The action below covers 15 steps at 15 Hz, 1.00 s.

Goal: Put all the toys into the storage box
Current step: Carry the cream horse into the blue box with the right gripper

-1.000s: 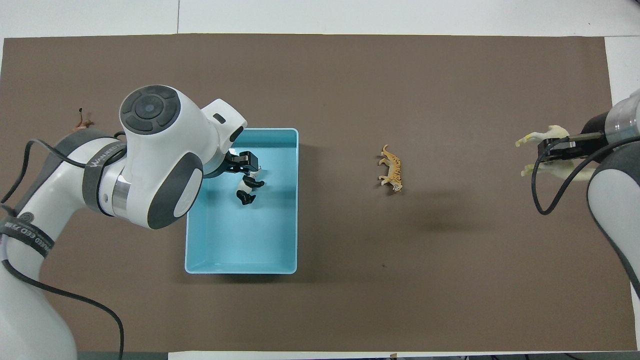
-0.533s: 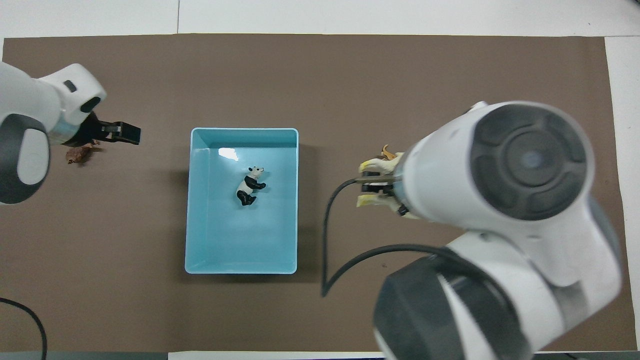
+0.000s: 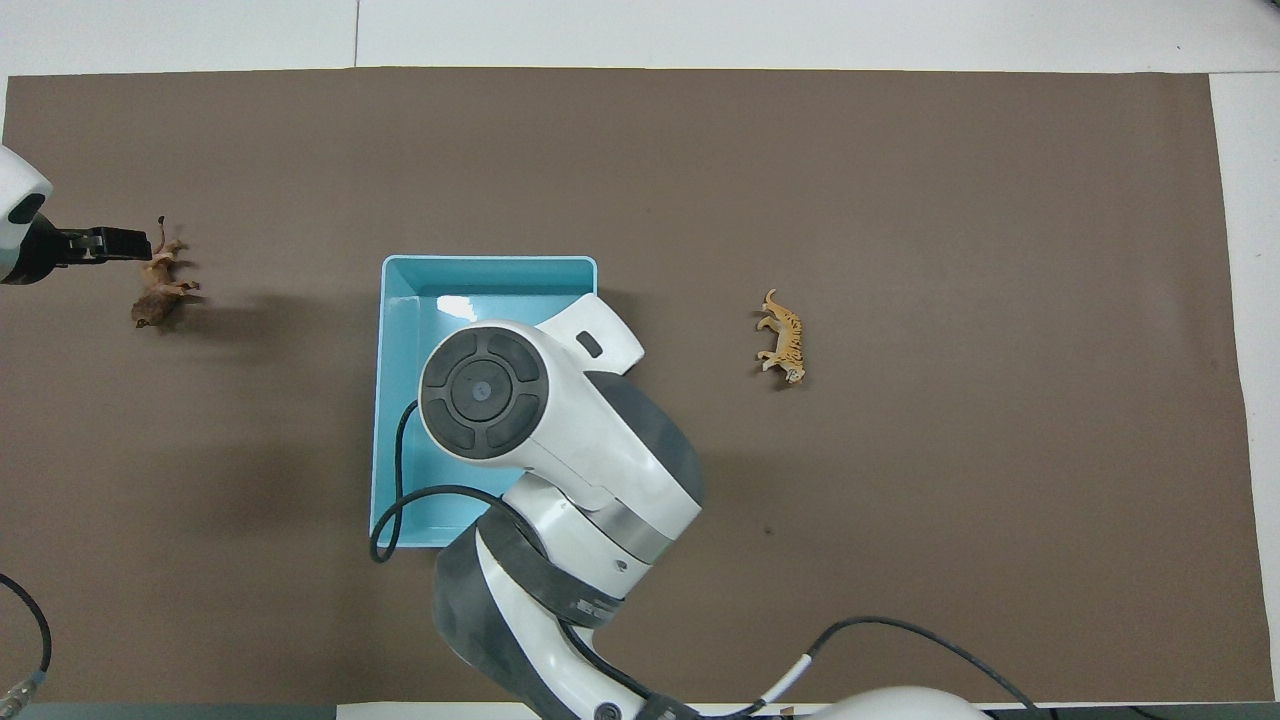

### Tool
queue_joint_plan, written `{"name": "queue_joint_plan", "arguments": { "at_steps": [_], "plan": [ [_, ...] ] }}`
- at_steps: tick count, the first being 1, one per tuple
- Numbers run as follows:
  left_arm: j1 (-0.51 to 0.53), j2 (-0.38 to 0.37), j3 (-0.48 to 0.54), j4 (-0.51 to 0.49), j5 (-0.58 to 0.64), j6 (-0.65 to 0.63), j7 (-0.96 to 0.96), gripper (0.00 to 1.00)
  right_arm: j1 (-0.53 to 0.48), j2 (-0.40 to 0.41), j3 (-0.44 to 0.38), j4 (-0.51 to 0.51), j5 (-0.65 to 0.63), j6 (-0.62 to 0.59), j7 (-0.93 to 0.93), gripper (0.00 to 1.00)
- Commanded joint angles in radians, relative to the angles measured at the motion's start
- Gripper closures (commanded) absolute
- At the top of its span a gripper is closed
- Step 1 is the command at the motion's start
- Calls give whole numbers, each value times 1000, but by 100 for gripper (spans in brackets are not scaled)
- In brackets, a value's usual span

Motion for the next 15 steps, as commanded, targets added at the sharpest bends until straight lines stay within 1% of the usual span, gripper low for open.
{"name": "queue_joint_plan", "arguments": {
  "at_steps": [1, 2, 3, 4, 5, 7, 8, 10, 12, 14, 15],
  "plan": [
    [3, 23, -12, 22, 3, 20, -80, 0, 30, 24, -3, 60, -12, -27, 26, 100],
    [0, 32, -12, 22, 4, 30, -106, 0, 36, 24, -3, 58, -9, -25, 55, 100],
    [0, 40, -12, 18, 4, 52, -112, 0, 39, 22, -3, 60, -9, -30, 97, 79],
    [-1, 46, -12, 18, 4, 66, -112, 0, 41, 19, -3, 57, -10, -33, 127, 9],
    [-8, 58, -10, 18, 13, 70, -111, 0, 50, 19, -3, 61, -7, -48, 147, 0],
    [1, 63, -10, 16, 38, 81, -102, 0, 43, 19, -5, 81, -9, -106, 182, 0],
    [3, 69, -10, 16, 53, 87, -101, 0, 36, 17, -3, 112, -7, -150, 197, 0],
    [-3, 96, -10, 15, 64, 113, -103, 0, -2, -7, -5, 158, 41, -247, 202, 0],
    [-8, 109, -10, 15, 64, 116, -105, 0, -63, -90, -7, 164, 52, -342, 173, 0],
    [-8, 109, -10, 12, 64, 113, -103, 0, -124, -157, -10, 158, 48, -382, 89, 0],
    [-9, 109, -10, 5, 64, 113, -105, 3, -163, -191, -10, 137, 48, -390, 32, 0]
  ]
}}
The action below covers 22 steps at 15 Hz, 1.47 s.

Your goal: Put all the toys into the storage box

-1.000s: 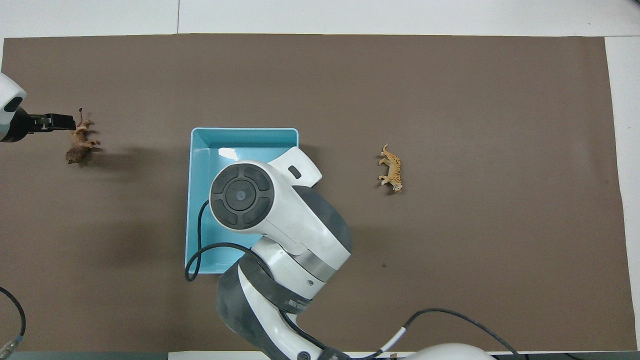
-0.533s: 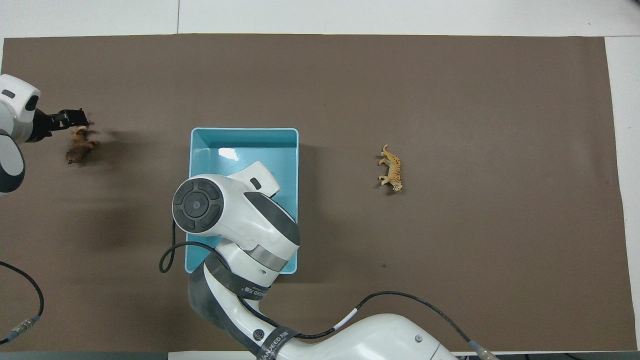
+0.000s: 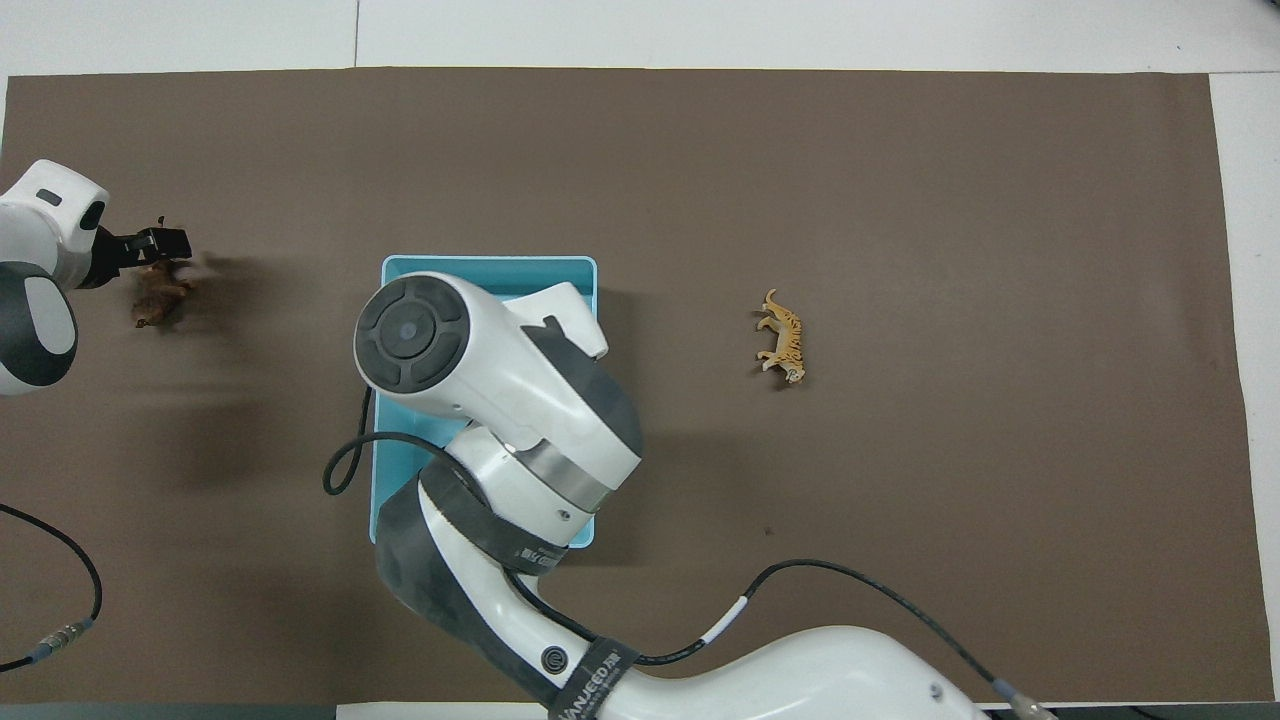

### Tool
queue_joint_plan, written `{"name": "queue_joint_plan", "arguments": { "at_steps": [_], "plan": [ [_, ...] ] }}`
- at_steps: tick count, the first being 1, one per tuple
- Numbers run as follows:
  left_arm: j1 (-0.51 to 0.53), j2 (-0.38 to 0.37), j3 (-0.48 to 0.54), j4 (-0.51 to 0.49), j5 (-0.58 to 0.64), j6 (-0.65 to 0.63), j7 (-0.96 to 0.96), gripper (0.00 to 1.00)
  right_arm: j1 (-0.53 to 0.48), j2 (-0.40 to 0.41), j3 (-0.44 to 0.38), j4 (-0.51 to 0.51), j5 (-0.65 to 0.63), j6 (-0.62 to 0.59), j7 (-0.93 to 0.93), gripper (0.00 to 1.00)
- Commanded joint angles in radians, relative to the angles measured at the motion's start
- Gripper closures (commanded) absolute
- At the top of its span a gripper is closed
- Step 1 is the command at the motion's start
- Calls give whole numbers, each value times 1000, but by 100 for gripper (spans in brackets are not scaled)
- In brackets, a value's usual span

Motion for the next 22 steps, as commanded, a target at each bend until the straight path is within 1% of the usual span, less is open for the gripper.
{"name": "queue_joint_plan", "arguments": {
  "at_steps": [1, 2, 3, 4, 5, 6, 8, 9, 11, 13, 15, 17, 19, 20, 22],
  "plan": [
    [-10, 7, 4, 4, 22, 8, -15, 21, -94, -86, 7, -66, 24, -26, -121, 0],
    [-13, 7, 4, 4, 22, 7, -15, 40, -123, -91, 7, -92, 21, -12, -164, 0],
    [-12, 7, 4, 4, 22, 5, -15, 56, -157, -106, 7, -129, 21, -11, -221, 0],
    [-13, 5, 6, 4, 22, -1, -15, 66, -176, -126, 5, -178, 18, -3, -259, 0],
    [-12, 5, 9, 7, 25, -11, -12, 70, -203, -151, 7, -248, 16, 37, -284, 0],
    [-10, 5, 11, 8, 32, -12, -12, 73, -229, -181, 7, -329, 15, 101, -312, 0],
    [-12, 7, 11, 23, 41, -33, -12, 76, -280, -247, 7, -516, 16, 255, -394, 0],
    [-10, 10, 11, 64, 51, -65, -12, 76, -310, -266, 7, -589, 16, 344, -425, 0],
    [-39, 23, 9, 166, 52, -186, -18, 76, -352, -290, 8, -695, 19, 474, -450, 0],
    [-81, 20, 9, 256, 48, -333, -29, 76, -354, -289, 7, -750, 33, 557, -450, 0],
    [-140, -10, 5, 324, 46, -480, -117, 76, -355, -268, 8, -799, 36, 644, -447, 0],
    [-235, -76, 1, 318, 46, -557, -254, 76, -341, -243, 8, -853, 35, 742, -450, 0],
    [-338, -119, 0, 291, 46, -616, -404, 76, -344, -234, 7, -896, 33, 798, -470, 0],
    [-381, -133, 0, 263, 46, -616, -468, 75, -344, -231, 7, -905, 33, 808, -500, 0],
    [-482, -160, -2, 191, 45, -578, -620, 75, -341, -231, 7, -930, 33, 844, -513, 0]
  ]
}}
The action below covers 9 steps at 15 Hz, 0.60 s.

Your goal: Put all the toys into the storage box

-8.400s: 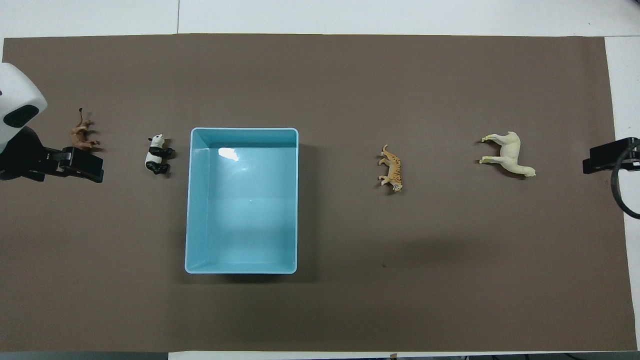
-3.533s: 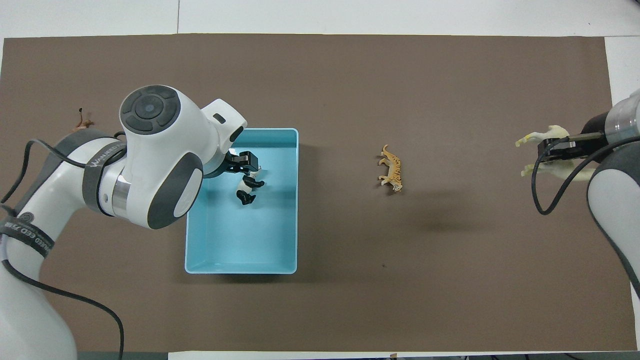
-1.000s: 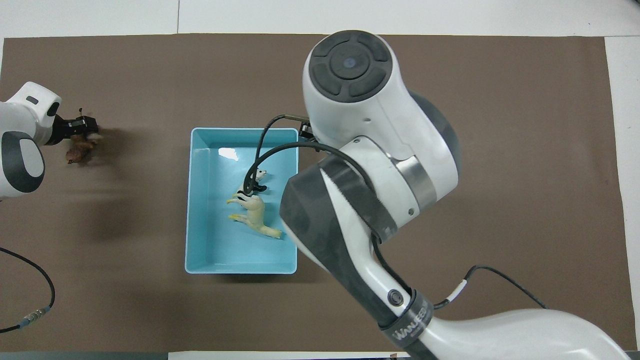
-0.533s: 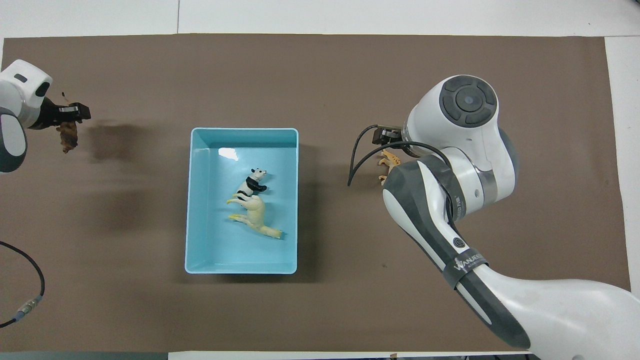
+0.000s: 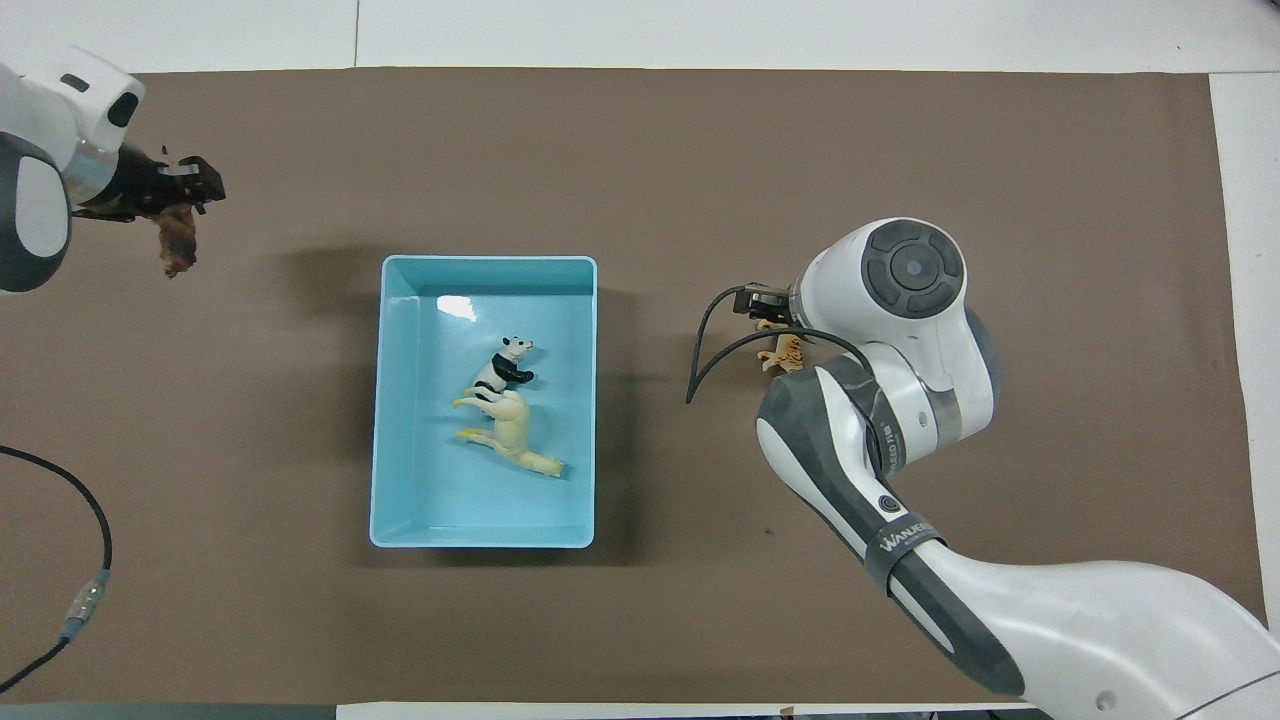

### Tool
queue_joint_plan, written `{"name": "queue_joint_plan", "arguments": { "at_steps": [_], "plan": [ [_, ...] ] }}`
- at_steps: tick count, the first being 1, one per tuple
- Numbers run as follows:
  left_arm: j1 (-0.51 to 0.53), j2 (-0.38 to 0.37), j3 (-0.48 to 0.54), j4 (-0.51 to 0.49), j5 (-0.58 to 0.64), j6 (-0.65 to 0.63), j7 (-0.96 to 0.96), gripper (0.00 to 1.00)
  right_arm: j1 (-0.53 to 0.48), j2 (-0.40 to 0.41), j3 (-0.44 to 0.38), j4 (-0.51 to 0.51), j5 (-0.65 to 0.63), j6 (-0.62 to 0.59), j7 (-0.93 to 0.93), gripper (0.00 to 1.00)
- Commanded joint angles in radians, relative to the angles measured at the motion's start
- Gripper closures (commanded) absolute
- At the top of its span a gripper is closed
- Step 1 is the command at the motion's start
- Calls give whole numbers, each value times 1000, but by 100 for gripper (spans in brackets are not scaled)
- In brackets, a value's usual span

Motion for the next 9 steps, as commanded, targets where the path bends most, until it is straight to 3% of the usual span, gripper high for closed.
{"name": "queue_joint_plan", "arguments": {
  "at_steps": [1, 3, 4, 5, 6, 7, 8, 9],
  "plan": [
    [-118, -63, 17, -140, 17, 38, -147, 74, -6, -16, 3, -49, 15, 56, -45, 0],
    [-166, -108, 17, -237, 17, 45, -149, 69, -4, 2, 3, -62, 13, 97, -45, 0],
    [-180, -116, 17, -245, 17, 32, -146, 62, -4, 11, 3, -66, 12, 121, -45, 0],
    [-185, -117, 15, -251, 17, 26, -146, 47, -3, 13, 3, -68, 12, 125, -45, 7],
    [-192, -122, 15, -254, 17, 23, -146, 14, -3, 13, 3, -66, 12, 123, -45, 35],
    [-204, -123, 15, -254, 15, 22, -144, 0, -3, 13, 3, -66, 12, 119, -42, 74],
    [-208, -125, 14, -253, 5, 22, -144, 0, -4, 13, 3, -63, 12, 114, -34, 100],
    [-208, -135, 12, -249, -14, 16, -146, 0, -4, 13, 3, -62, 13, 111, -31, 100]
  ]
}}
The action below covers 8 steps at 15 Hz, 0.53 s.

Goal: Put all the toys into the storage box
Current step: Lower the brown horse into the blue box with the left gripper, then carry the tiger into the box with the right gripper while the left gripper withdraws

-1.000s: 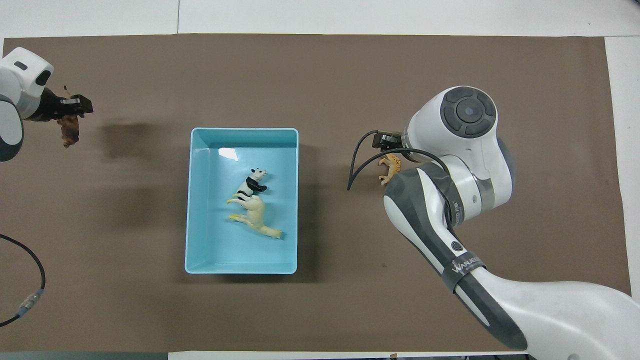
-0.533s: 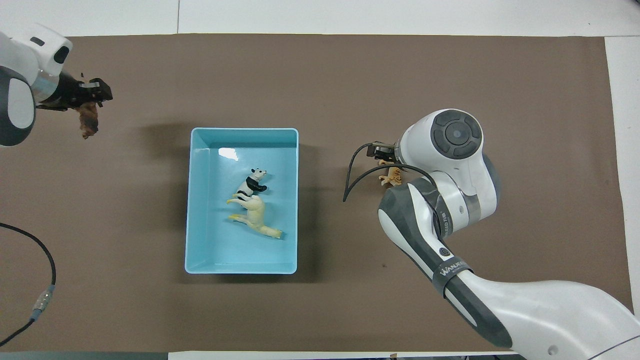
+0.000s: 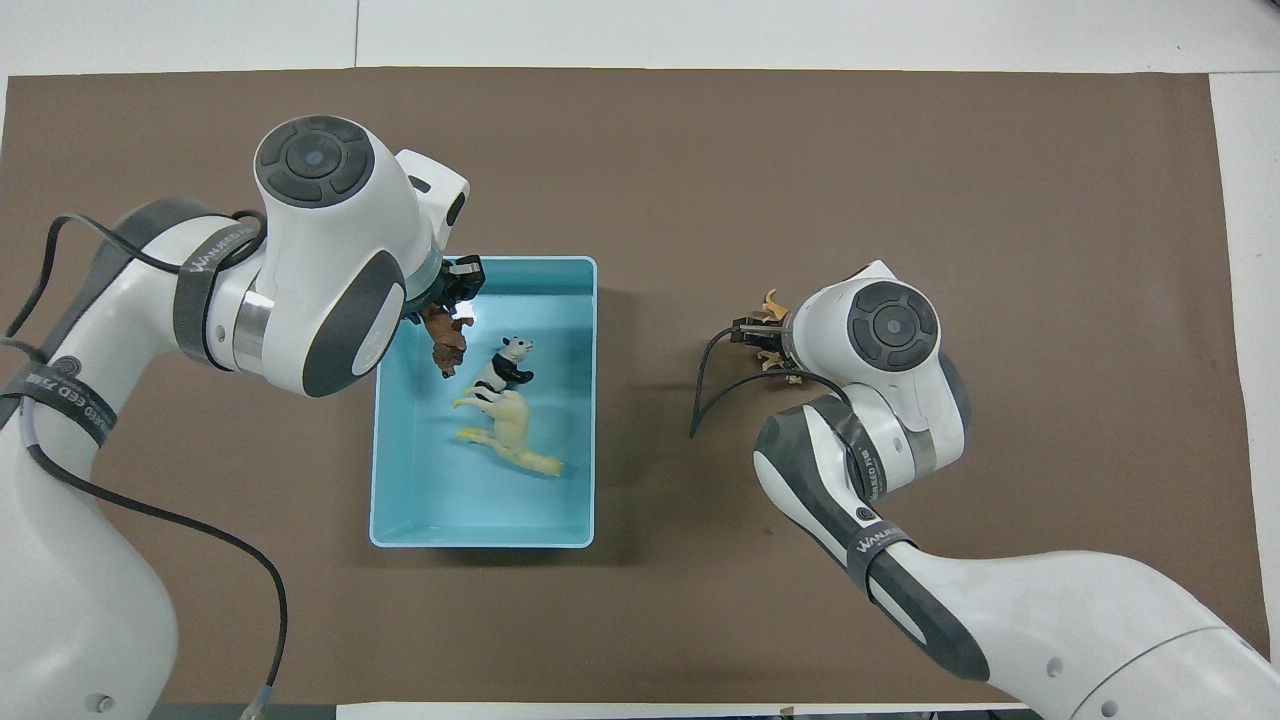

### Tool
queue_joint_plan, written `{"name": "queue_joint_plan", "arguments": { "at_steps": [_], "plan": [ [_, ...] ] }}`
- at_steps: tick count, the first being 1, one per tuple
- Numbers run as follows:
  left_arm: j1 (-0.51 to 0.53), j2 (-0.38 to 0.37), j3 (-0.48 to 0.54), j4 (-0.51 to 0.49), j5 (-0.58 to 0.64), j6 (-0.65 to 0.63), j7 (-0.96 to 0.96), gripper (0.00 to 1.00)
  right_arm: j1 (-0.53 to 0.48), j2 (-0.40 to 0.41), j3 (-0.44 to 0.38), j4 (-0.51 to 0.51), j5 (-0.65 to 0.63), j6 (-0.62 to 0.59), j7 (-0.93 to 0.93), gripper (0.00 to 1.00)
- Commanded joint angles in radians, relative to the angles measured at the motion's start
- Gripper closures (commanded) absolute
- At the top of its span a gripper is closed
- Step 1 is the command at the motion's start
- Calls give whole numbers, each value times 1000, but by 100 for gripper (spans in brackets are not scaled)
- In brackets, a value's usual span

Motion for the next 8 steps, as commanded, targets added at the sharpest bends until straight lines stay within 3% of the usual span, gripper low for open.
{"name": "queue_joint_plan", "arguments": {
  "at_steps": [1, 5, 8],
  "plan": [
    [-17, -72, 14, -41, -37, -15, 2, 0, -4, -2, 4, -3, 13, 2, -14, 100],
    [16, -142, 18, -35, -55, -86, 16, 0, -3, -2, 4, 91, 13, -142, 7, 100],
    [85, -146, 20, 23, -62, -110, 149, 0, 0, -11, 20, 244, 13, -364, 59, 100]
  ]
}}
